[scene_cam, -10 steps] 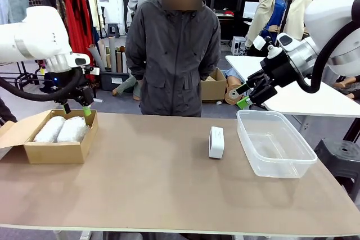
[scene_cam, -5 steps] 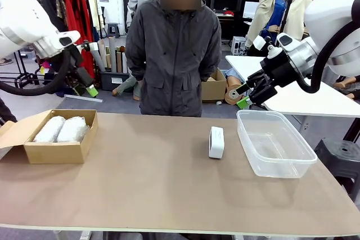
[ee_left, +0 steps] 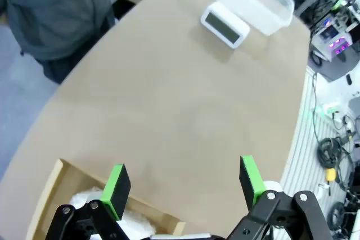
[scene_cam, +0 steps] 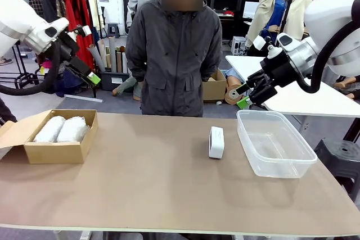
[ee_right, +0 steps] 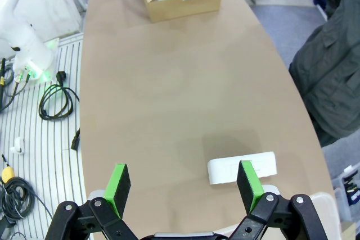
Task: Separate and place wrapped and unwrapped clocks.
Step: Pick up the Digital clock indicated by the person.
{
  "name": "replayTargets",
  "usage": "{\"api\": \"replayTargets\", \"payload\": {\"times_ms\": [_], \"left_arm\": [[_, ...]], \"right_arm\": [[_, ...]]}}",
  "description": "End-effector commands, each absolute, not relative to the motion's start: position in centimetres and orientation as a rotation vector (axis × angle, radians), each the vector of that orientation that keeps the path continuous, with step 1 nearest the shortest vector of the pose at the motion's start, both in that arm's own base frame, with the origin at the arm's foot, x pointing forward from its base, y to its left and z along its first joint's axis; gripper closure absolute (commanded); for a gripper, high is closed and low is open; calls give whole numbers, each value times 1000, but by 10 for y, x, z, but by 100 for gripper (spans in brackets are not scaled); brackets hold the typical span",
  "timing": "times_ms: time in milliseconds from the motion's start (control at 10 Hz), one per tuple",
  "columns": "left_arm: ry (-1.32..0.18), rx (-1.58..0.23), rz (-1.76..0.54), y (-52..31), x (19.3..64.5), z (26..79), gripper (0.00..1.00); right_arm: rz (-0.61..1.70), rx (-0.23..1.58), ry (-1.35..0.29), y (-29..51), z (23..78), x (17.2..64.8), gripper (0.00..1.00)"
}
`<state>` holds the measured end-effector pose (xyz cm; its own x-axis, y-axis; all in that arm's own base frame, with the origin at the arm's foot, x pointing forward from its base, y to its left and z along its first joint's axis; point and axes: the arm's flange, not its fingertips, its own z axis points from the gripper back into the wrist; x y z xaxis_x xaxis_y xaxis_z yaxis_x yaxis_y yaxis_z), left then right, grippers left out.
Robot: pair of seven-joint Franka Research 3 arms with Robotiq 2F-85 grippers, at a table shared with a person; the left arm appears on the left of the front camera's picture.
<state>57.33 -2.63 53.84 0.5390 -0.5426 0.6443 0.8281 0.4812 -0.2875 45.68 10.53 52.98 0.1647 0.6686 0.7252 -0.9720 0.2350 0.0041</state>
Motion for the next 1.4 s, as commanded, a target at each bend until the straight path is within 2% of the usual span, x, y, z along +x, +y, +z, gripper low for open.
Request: {"api": "replayTargets", "payload": {"times_ms": [0,300,600,1100,1300], "left_arm": [[-612,-701,-931,-12,567,539,0],[-672,-763,-1051,-4,557,542,0],[-614,-631,-1290,-11,538,539,0],[-709,-425,-1444,-31,514,552,0],[-721,-397,-1508,-30,517,563,0]], "right_arm": [[1261,546,-688,106,531,457,0],[1261,546,-688,106,531,457,0],[1261,546,-688,106,531,457,0],[1261,546,-688,106,531,457,0],[1261,546,-688,106,531,457,0]]}}
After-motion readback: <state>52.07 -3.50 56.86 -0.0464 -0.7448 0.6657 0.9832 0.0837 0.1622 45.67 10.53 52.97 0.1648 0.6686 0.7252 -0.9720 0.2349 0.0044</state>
